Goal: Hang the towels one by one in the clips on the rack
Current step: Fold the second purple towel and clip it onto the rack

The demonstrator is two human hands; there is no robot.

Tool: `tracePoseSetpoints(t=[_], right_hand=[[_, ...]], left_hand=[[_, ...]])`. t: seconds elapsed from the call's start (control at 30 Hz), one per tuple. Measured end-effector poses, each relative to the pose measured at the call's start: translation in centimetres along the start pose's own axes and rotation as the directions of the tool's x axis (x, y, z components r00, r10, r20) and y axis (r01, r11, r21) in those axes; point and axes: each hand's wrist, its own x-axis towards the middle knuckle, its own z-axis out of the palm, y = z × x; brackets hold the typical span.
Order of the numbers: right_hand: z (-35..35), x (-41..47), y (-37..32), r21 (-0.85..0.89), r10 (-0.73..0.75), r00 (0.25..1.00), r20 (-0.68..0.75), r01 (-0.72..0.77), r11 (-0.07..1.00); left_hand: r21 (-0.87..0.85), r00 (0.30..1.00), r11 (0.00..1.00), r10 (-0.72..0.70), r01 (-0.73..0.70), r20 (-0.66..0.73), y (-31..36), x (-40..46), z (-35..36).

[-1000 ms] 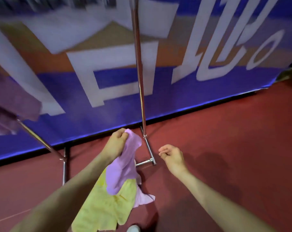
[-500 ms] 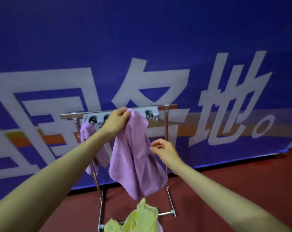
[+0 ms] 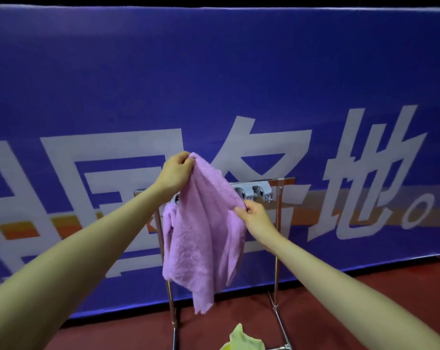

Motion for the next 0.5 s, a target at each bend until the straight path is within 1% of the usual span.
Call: tracePoseSetpoints(t=[0.03,0.1,0.17,0.23,0.3,0.4,0.5], right_hand=[[0.2,0.2,0.1,-0.03,-0.004,1.0,-0.031,0.003,1.0],[0.3,0.5,0.0,-0.029,0.005,0.998,-0.07,-0.007,1.0],[0.3,0.7,-0.4,-0.004,0.025,0.998,-0.053,-0.025,1.0],[0.4,1.0,-0.8,0.008,0.036,0.999,-0.001,-0.036,0.999],[0.4,1.7,-1.3,0.069,0.088,0.995,0.038,-0.091,0.994],[-0.1,2.7,-2.4,0.201,0.18,0.98,0.089,-0.195,0.96],[-0.5,4.0,-3.0,0.324,0.217,0.958,0.188,-0.269,0.907]], left_hand=[[0.024,1.0,1.0,-0.013,0.013,-0.009,-0.9,0.1,-0.5],[0.055,0.999,0.997,-0.043,0.044,-0.018,-2.4,0.1,-1.2],[0.087,0.996,0.993,-0.082,0.083,-0.015,-4.0,0.0,-1.6],[0.141,0.991,0.981,-0.132,0.131,-0.002,-5.7,-0.1,-1.6],[0.17,0.981,0.967,-0.194,0.188,0.019,-7.3,-0.6,-1.3],[0.074,0.968,0.97,-0.237,0.232,0.077,-8.9,-1.8,-0.6],[-0.04,0.967,0.97,-0.237,0.241,0.092,-8.9,-3.1,0.4]])
